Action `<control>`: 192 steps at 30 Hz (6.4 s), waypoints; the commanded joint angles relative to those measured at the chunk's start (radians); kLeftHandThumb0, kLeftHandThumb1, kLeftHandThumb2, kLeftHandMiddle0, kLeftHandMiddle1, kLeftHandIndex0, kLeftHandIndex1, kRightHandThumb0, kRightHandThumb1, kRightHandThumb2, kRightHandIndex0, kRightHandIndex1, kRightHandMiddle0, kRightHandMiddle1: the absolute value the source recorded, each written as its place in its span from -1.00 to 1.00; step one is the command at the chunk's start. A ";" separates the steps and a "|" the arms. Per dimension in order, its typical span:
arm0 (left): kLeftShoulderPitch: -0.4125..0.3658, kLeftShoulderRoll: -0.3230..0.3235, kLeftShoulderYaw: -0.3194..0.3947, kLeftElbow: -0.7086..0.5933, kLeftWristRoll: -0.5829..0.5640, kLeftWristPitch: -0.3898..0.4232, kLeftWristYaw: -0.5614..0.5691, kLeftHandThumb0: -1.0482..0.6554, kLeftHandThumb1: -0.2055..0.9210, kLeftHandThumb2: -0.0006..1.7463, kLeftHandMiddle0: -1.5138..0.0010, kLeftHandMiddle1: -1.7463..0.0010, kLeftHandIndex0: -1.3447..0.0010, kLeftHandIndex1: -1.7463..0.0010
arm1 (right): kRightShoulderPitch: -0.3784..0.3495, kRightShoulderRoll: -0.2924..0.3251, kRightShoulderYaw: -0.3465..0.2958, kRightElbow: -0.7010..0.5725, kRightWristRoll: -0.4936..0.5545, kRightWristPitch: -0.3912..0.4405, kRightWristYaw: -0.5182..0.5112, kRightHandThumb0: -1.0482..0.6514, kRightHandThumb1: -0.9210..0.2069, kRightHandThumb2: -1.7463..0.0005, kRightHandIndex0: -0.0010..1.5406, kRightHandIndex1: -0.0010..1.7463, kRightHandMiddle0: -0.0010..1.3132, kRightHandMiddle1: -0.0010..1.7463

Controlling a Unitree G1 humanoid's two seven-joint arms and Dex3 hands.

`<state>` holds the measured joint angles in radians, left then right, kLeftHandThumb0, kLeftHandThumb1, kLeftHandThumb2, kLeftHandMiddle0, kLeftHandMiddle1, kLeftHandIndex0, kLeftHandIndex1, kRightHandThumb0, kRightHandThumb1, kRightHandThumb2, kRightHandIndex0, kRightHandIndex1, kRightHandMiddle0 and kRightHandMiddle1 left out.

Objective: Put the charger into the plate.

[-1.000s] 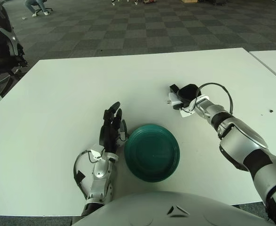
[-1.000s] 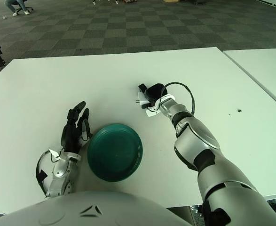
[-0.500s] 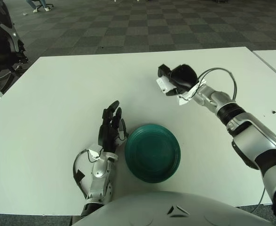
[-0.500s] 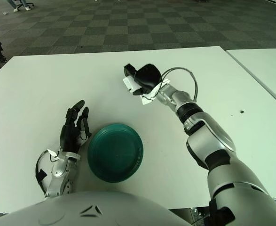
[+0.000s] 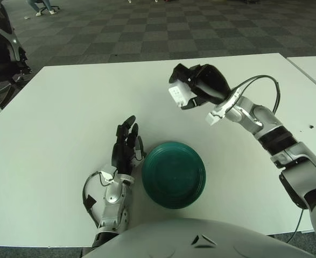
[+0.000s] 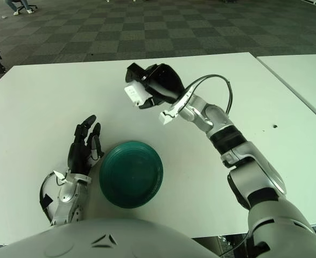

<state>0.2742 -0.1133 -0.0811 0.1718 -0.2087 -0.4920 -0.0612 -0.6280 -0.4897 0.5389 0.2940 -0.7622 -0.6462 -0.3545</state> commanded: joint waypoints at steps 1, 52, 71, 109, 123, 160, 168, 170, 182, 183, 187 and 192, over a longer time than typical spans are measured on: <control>0.045 -0.034 0.006 0.060 0.004 0.005 0.002 -0.71 1.00 0.02 0.64 1.00 1.00 0.07 | 0.005 0.018 -0.009 -0.042 0.036 -0.048 0.060 -0.29 -0.14 -0.33 0.49 1.00 -0.21 1.00; 0.076 -0.035 -0.009 -0.019 0.067 0.049 0.075 -0.64 1.00 0.07 0.65 1.00 1.00 0.17 | 0.251 -0.020 0.032 -0.271 -0.339 -0.173 0.275 -0.77 -1.00 0.06 -0.69 0.90 -0.91 0.69; 0.087 -0.049 -0.007 -0.040 -0.025 0.078 0.048 -0.65 1.00 0.10 0.62 0.99 1.00 0.21 | 0.223 -0.058 0.032 -0.344 -0.425 -0.106 0.263 -0.91 -1.00 -0.22 -0.88 -0.99 -1.00 -0.78; 0.104 -0.028 -0.010 -0.082 0.036 0.091 0.083 -0.69 1.00 0.02 0.65 0.98 1.00 0.13 | 0.393 0.264 -0.372 0.059 0.799 0.077 0.430 -0.89 -1.00 -0.03 -0.80 -0.97 -0.95 -0.70; 0.097 0.004 0.012 -0.062 0.062 0.081 0.061 -0.69 1.00 0.07 0.63 0.98 1.00 0.12 | 0.562 0.455 -0.508 0.033 1.054 0.097 0.385 -0.74 -1.00 0.07 -0.74 -1.00 -1.00 -0.15; 0.133 0.000 0.024 -0.128 0.081 0.140 0.046 -0.66 1.00 0.06 0.58 0.99 1.00 0.18 | 0.794 0.585 -0.496 -0.159 0.833 0.437 0.310 -0.80 -1.00 0.16 -0.92 -1.00 -1.00 -0.50; 0.140 0.005 0.017 -0.135 0.163 0.121 0.075 -0.69 1.00 0.08 0.64 1.00 1.00 0.23 | 0.805 0.541 -0.490 -0.161 0.753 0.490 0.299 -0.80 -1.00 0.15 -0.93 -1.00 -1.00 -0.55; 0.140 0.006 0.015 -0.134 0.184 0.116 0.083 -0.71 1.00 0.10 0.66 1.00 1.00 0.24 | 0.806 0.532 -0.486 -0.165 0.736 0.510 0.302 -0.78 -1.00 0.13 -0.94 -1.00 -1.00 -0.60; 0.134 0.003 0.015 -0.120 0.206 0.096 0.082 -0.73 1.00 0.11 0.67 1.00 1.00 0.25 | 0.789 0.507 -0.474 -0.192 0.689 0.660 0.305 -0.73 -1.00 0.07 -0.97 -1.00 -1.00 -0.76; 0.134 0.003 0.016 -0.119 0.206 0.094 0.081 -0.73 1.00 0.11 0.67 1.00 1.00 0.25 | 0.780 0.505 -0.478 -0.180 0.689 0.667 0.304 -0.73 -1.00 0.07 -0.98 -1.00 -1.00 -0.77; 0.132 0.004 0.018 -0.112 0.209 0.083 0.083 -0.73 1.00 0.10 0.67 1.00 1.00 0.26 | 0.758 0.501 -0.492 -0.122 0.700 0.656 0.310 -0.75 -1.00 0.07 -0.99 -1.00 -1.00 -0.82; 0.133 0.005 0.021 -0.108 0.213 0.075 0.086 -0.75 1.00 0.10 0.68 1.00 1.00 0.26 | 0.760 0.502 -0.498 -0.113 0.714 0.652 0.321 -0.80 -1.00 0.09 -0.99 -0.99 -1.00 -0.86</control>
<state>0.3934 -0.1146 -0.0663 0.0361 -0.0029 -0.4392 0.0151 0.0917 0.0154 0.0506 0.1179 -0.0587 -0.0611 -0.0405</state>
